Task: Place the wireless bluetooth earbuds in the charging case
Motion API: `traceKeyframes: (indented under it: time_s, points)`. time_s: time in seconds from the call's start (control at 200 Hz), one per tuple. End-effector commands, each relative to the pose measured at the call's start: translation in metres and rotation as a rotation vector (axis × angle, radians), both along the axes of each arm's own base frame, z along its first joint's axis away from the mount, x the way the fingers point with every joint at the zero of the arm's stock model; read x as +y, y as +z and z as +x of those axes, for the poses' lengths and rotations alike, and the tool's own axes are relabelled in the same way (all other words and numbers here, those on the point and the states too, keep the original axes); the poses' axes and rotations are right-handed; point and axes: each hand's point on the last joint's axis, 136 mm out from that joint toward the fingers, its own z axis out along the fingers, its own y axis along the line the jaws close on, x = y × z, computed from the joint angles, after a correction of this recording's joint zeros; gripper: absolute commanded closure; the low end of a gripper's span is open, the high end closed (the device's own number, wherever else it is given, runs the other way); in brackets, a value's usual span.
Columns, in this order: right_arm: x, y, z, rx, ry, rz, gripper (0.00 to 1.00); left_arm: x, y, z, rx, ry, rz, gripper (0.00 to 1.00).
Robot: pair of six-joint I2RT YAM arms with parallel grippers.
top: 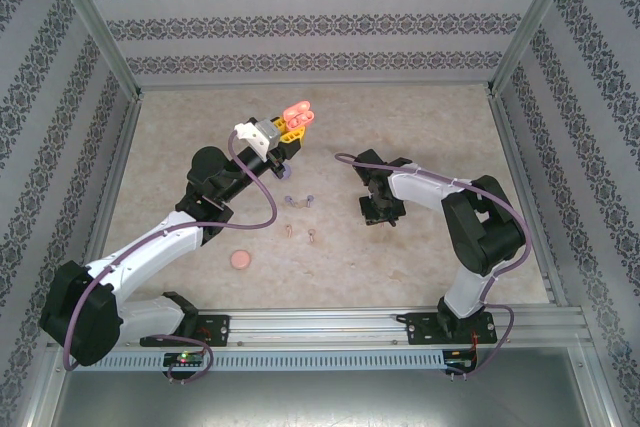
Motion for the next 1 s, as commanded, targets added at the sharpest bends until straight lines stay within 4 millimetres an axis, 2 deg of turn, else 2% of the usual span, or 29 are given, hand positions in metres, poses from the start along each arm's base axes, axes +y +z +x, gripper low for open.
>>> traceKeyframes:
  time_s: [0.0,0.315,0.41,0.535,0.664,0.769,0.854,0.994]
  points:
    - [-0.002,-0.002,-0.003,0.024,-0.028,-0.004,0.69,-0.003,0.004,-0.004,-0.017,-0.018,-0.011,1.00]
    - [0.000,0.002,-0.002,0.002,-0.043,0.005,0.75,-0.004,0.005,-0.004,-0.015,-0.024,-0.017,1.00]
    - [0.001,0.011,0.000,-0.029,-0.055,0.024,0.76,-0.004,0.005,-0.004,-0.015,-0.025,-0.018,1.00]
    - [0.004,0.034,0.006,-0.100,-0.071,0.067,0.76,-0.005,0.005,-0.004,-0.017,-0.027,-0.017,1.00]
    - [0.010,0.070,0.015,-0.202,-0.077,0.134,0.77,-0.005,0.009,-0.006,-0.025,-0.036,-0.015,1.00]
    - [0.018,0.111,0.024,-0.316,-0.064,0.216,0.77,-0.006,0.012,-0.008,-0.032,-0.046,-0.012,1.00]
    - [0.026,0.153,0.032,-0.432,-0.046,0.296,0.78,-0.008,0.014,-0.010,-0.041,-0.057,-0.004,1.00]
    - [0.038,0.237,0.040,-0.650,0.004,0.429,0.78,-0.012,0.016,-0.015,-0.054,-0.091,0.017,1.00]
